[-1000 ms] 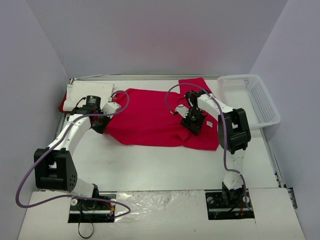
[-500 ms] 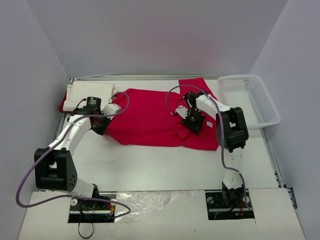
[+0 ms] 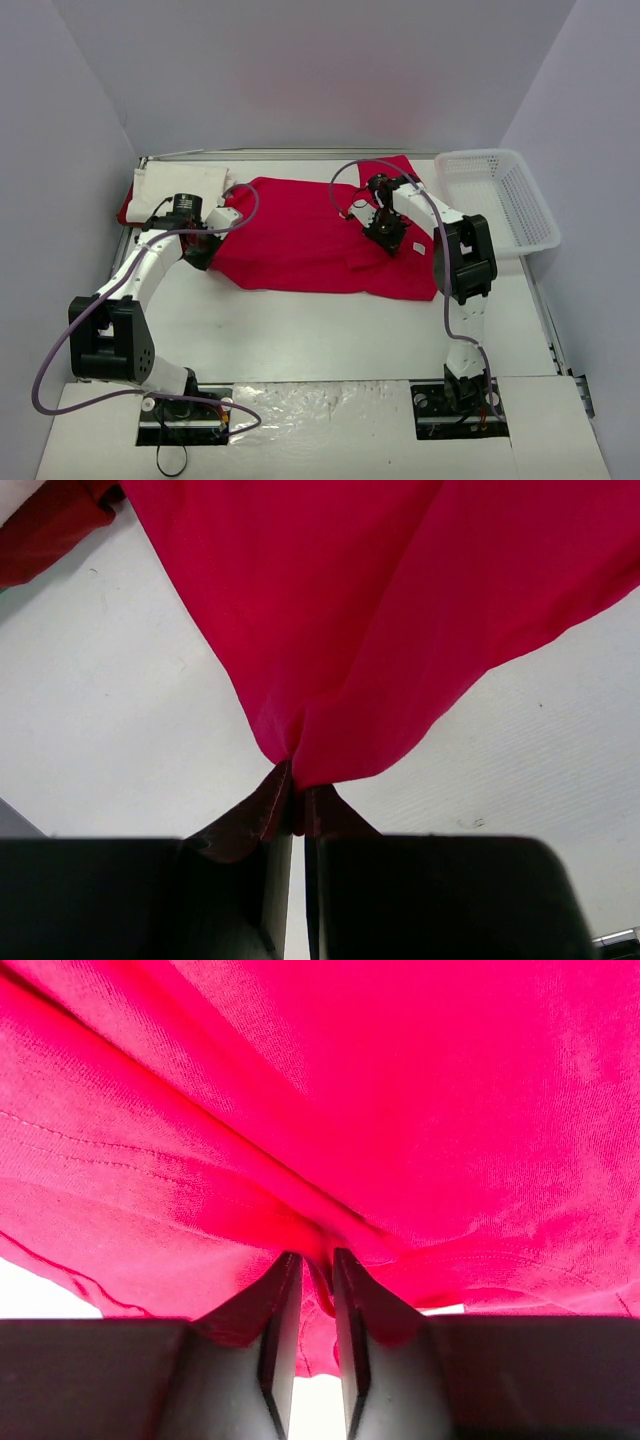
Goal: Fold and stack the t-shirts
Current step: Fold the flattened tshirt in 1/3 of the way
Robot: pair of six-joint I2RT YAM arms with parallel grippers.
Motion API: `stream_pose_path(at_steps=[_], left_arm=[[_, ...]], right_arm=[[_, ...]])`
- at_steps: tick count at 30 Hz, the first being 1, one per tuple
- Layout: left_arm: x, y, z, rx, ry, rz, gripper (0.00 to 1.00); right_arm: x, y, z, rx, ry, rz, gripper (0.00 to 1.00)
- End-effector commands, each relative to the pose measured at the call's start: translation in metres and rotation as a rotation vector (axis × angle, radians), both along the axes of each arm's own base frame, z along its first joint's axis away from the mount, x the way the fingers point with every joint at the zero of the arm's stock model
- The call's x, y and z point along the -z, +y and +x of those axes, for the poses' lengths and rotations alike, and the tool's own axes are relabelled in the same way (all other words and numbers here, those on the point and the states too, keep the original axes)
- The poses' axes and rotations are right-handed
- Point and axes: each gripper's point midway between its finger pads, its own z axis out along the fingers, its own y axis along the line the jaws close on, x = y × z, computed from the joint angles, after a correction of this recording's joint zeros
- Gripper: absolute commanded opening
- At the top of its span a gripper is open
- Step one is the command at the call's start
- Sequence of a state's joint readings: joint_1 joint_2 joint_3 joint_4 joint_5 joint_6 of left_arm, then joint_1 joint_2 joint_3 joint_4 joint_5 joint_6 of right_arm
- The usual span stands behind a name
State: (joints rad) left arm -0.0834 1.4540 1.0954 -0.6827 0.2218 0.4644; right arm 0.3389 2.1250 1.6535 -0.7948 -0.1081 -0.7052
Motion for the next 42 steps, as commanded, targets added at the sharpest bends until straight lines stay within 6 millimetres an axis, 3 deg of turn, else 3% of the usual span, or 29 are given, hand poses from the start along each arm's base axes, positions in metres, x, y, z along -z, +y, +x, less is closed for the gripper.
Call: stream_pose_path(at_steps=[1, 2, 3, 7, 13, 19, 24, 31, 36, 42], left_arm=[[-0.002, -0.001, -0.001, 0.011, 0.001, -0.012, 0.03], [-0.002, -0.001, -0.002, 0.011, 0.001, -0.012, 0.02], [-0.002, -0.001, -0.002, 0.012, 0.001, -0.014, 0.02], [-0.001, -0.001, -0.002, 0.014, 0.007, -0.014, 0.02], [-0.016, -0.006, 0.001, 0.024, -0.003, -0.039, 0.02], [-0.027, -0.008, -0.009, 0.044, -0.021, -0.049, 0.02], [-0.032, -0.010, -0.025, 0.074, -0.004, -0.060, 0.02], [-0.032, -0.009, -0.050, 0.108, 0.011, -0.057, 0.02], [-0.034, -0.004, -0.065, 0.139, 0.013, -0.029, 0.02], [-0.031, 0.001, -0.083, 0.186, 0.024, 0.005, 0.02]], right_arm=[[-0.006, -0.005, -0.003, 0.021, 0.023, -0.011, 0.13], [-0.005, -0.005, -0.003, 0.021, 0.027, -0.009, 0.02], [-0.004, -0.006, -0.003, 0.023, 0.028, -0.011, 0.00], [-0.006, -0.008, -0.005, 0.035, 0.028, -0.012, 0.00], [-0.040, -0.009, -0.014, 0.055, -0.016, 0.018, 0.00], [-0.099, -0.019, -0.058, 0.073, -0.070, 0.057, 0.00], [-0.132, -0.031, -0.095, 0.069, -0.097, 0.068, 0.00], [-0.153, -0.052, -0.137, 0.075, -0.098, 0.032, 0.00], [-0.168, -0.062, -0.155, 0.082, -0.142, 0.032, 0.00], [-0.163, -0.071, -0.172, 0.084, -0.146, 0.033, 0.00]])
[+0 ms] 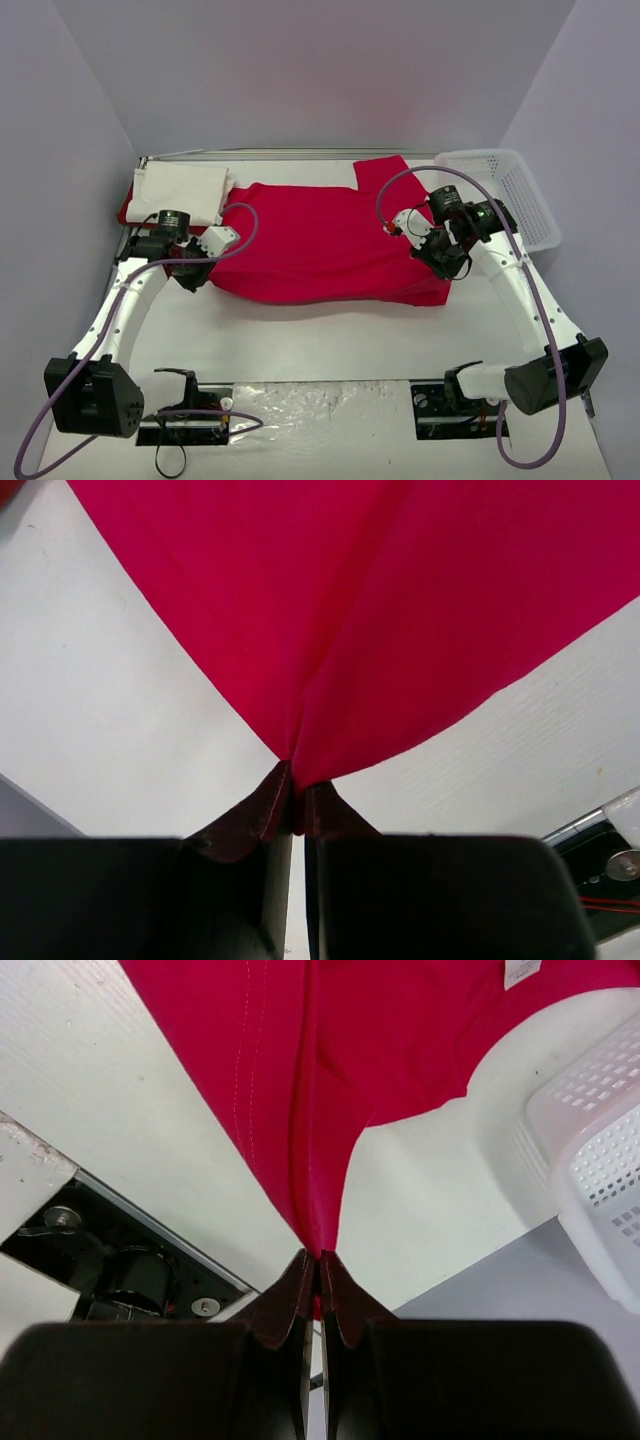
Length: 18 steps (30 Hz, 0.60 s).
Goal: Fold and stack the t-shirts
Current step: Fold the flattened tshirt in 1/3 of the way
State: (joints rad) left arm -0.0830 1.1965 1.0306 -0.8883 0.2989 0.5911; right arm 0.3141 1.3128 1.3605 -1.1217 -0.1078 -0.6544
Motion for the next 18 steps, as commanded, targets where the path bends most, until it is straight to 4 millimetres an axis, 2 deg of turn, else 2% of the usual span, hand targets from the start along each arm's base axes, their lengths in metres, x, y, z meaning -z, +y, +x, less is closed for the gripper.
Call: stream_pose_path(at_steps=[1, 6, 11, 16, 18], left_arm=[[0.006, 0.006, -0.023, 0.055, 0.039, 0.034, 0.02], [0.024, 0.005, -0.041, 0.111, 0.088, 0.035, 0.02], [0.040, 0.006, -0.059, 0.174, 0.140, 0.039, 0.02], [0.049, 0.003, -0.062, 0.174, 0.148, 0.022, 0.02], [0.052, 0.002, -0.057, 0.159, 0.139, 0.021, 0.02]], right_arm=[[-0.003, -0.012, -0.020, 0.012, 0.029, -0.026, 0.00], [-0.009, -0.011, -0.024, 0.020, -0.001, 0.009, 0.00], [-0.005, -0.016, -0.033, 0.027, 0.003, 0.010, 0.00], [-0.006, -0.017, -0.036, 0.027, -0.013, 0.024, 0.00], [-0.007, -0.017, -0.034, 0.023, -0.018, 0.027, 0.00]])
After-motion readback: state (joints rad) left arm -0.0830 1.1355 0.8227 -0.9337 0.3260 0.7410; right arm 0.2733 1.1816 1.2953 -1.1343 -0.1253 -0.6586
